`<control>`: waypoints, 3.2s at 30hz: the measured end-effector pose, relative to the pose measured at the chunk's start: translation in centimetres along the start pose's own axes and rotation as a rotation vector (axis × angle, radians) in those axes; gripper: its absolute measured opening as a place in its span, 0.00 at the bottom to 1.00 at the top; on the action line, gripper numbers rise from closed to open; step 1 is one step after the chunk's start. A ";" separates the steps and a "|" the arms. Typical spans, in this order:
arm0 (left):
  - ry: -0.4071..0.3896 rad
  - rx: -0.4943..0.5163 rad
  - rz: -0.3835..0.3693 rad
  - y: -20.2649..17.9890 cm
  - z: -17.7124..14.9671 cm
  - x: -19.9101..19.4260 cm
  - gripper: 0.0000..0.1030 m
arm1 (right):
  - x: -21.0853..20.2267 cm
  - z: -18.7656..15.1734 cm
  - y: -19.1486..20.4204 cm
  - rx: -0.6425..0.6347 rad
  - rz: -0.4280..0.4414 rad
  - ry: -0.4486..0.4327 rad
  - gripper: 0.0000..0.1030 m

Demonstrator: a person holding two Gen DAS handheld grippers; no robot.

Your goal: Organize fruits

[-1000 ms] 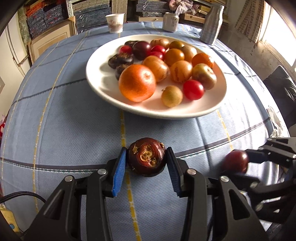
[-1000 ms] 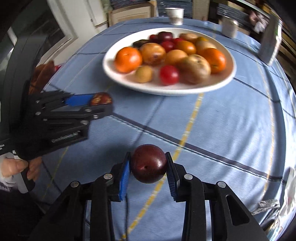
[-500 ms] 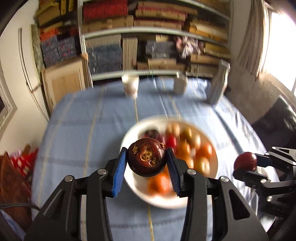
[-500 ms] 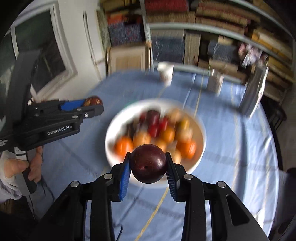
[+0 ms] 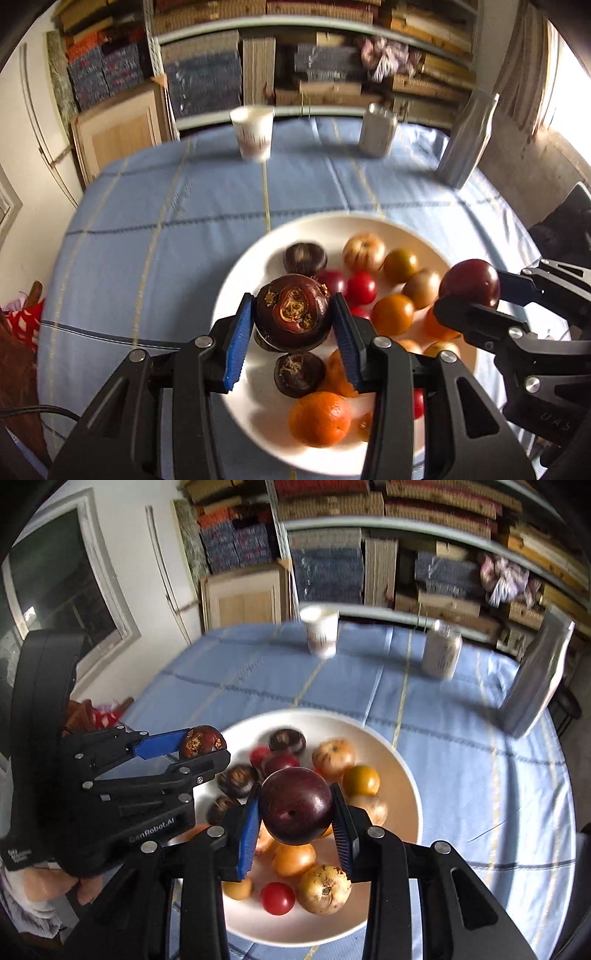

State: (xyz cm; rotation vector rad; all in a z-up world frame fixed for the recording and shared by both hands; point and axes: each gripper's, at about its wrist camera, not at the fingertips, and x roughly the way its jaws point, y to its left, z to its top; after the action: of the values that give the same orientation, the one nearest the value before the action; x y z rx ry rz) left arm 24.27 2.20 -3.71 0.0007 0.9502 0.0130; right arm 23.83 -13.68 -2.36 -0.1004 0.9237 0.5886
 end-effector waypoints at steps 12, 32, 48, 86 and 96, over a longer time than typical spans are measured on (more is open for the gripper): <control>0.058 -0.028 -0.012 0.6 -0.2 4.8 0.41 | 4.2 -0.7 -0.1 0.010 -0.005 0.059 0.35; 0.063 -0.060 0.006 0.8 -0.8 4.6 0.55 | 3.9 -0.9 0.6 -0.010 -0.013 0.049 0.45; -0.032 -0.062 0.033 0.2 -1.5 -3.3 0.68 | -4.1 -1.2 2.1 -0.013 -0.015 -0.070 0.50; -0.037 -0.058 0.104 -2.9 -6.0 -14.7 0.96 | -14.4 -12.4 1.1 0.160 -0.164 -0.076 0.93; -0.098 -0.063 0.093 -3.0 -6.4 -14.9 0.95 | -13.6 -12.1 1.3 0.141 -0.163 -0.052 0.93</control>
State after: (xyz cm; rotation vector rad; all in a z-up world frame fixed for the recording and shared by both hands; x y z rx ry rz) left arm 10.42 -0.97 4.66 -0.0129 0.8514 0.1274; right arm 8.23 -22.48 1.01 -0.0332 0.8945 0.3726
